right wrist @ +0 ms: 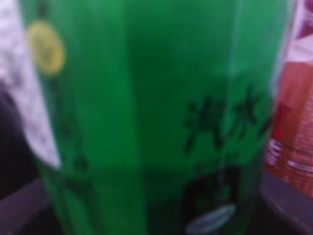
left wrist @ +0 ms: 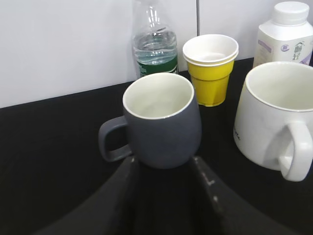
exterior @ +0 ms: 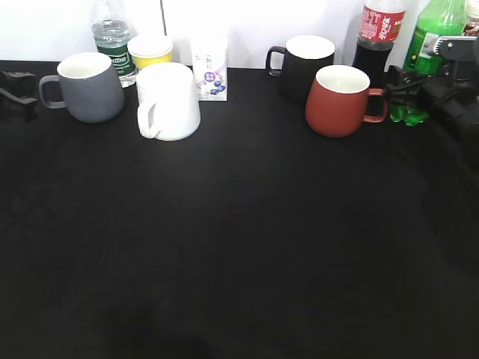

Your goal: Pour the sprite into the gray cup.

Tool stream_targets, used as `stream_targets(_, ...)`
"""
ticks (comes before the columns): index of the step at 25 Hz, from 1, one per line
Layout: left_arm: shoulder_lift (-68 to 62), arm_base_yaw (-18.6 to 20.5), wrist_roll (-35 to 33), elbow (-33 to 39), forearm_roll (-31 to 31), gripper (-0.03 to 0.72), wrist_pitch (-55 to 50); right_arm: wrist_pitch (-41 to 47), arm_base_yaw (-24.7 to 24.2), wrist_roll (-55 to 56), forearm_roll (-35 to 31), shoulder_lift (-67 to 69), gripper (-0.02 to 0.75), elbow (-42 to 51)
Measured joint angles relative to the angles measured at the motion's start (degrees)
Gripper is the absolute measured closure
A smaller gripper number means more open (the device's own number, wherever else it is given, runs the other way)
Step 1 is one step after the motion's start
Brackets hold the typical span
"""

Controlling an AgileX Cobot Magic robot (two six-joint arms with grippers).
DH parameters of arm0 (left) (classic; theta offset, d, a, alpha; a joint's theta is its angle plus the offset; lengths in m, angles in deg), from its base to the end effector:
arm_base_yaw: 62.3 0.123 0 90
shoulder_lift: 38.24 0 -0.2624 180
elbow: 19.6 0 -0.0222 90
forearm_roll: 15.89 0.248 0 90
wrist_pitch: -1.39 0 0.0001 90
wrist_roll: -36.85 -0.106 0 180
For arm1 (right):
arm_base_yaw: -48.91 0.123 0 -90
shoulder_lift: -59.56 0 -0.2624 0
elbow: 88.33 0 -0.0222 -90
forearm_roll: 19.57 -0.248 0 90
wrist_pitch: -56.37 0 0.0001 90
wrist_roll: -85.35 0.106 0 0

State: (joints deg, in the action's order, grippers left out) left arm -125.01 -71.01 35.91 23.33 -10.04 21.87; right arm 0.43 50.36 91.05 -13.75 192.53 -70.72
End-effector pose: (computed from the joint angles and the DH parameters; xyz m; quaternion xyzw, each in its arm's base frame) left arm 0.2862 -0.0477 0.2085 0.1176 0.8071 -0.0261 0.5779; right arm 0.4249 0.0197 0.1010 -0.0222 0.7355 0.0538 0.6750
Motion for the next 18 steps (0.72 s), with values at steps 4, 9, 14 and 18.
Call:
stream_targets(4, 0.0, 0.0, 0.0, 0.0, 0.0, 0.427, 0.0, -0.2, 0.0, 0.4, 0.6, -0.1, 0.139, 3.5)
stream_targets(9, 0.5, 0.0, 0.0, 0.0, 0.0, 0.427, -0.2, 0.3, 0.0, 0.5, 1.0, -3.9, 0.132, 6.8)
stream_targets(14, 4.3, -1.1, 0.0, 0.0, 0.0, 0.427, -6.0, 7.7, 0.0, 0.6, 2.1, -12.8, 0.134, 14.0)
stream_targets(18, 9.3, -7.6, 0.0, 0.0, -5.9, 0.42, -24.3, 35.4, 0.1, 28.3, 30.3, -31.4, 0.151, 14.7)
